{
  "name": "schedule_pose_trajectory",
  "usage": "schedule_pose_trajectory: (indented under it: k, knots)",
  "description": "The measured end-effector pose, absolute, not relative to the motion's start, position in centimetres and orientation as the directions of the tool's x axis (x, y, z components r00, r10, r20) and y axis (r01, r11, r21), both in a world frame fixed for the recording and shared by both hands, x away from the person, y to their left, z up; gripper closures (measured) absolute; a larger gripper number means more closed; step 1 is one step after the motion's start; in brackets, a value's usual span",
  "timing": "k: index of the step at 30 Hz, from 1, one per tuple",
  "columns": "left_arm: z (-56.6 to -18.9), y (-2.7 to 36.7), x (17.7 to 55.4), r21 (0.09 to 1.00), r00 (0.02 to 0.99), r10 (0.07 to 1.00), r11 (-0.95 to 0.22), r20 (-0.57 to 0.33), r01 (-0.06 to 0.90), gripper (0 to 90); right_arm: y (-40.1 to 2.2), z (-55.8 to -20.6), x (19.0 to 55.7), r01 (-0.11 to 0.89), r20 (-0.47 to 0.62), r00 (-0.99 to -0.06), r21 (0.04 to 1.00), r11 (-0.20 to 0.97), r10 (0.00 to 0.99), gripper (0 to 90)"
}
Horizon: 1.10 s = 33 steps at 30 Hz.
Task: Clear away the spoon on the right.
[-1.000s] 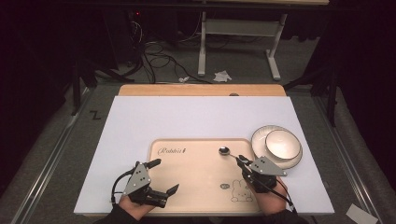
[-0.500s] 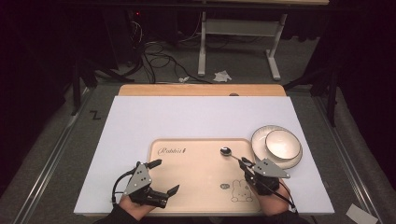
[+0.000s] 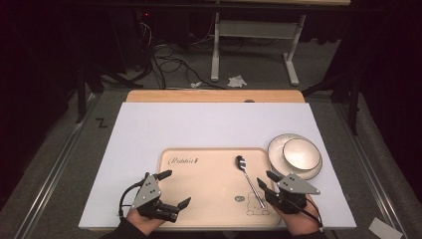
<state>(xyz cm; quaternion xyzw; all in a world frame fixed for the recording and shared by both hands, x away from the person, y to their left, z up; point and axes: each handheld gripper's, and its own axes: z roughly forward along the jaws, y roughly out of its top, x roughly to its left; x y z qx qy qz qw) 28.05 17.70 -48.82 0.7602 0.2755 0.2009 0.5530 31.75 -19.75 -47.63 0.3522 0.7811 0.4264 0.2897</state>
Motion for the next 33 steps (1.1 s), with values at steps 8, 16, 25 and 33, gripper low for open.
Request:
schedule_pose_trajectory:
  k: [8, 16, 25, 33]
  knots:
    - [-48.8, 17.7, 28.0, 0.953, 0.767, 0.641, -0.233, 0.001, 0.194, 0.0, -20.2, -46.6, 30.6, 0.283, -0.131, -0.602, 0.887, 0.364, 0.788, 65.9]
    - [-48.8, 17.8, 28.0, 0.953, 0.766, 0.643, -0.231, -0.002, 0.195, 0.0, -21.8, -47.3, 30.3, 0.362, -0.104, -0.607, 0.846, 0.391, 0.788, 90.0]
    - [-48.8, 17.6, 28.0, 0.951, 0.769, 0.64, -0.239, 0.003, 0.195, 0.0, -21.9, -48.9, 30.0, 0.481, -0.05, -0.639, 0.752, 0.45, 0.768, 90.0]
    - [-48.8, 17.6, 28.0, 0.951, 0.771, 0.637, -0.241, 0.002, 0.196, 0.1, -21.3, -50.0, 30.4, 0.531, -0.048, -0.666, 0.671, 0.518, 0.745, 90.0]
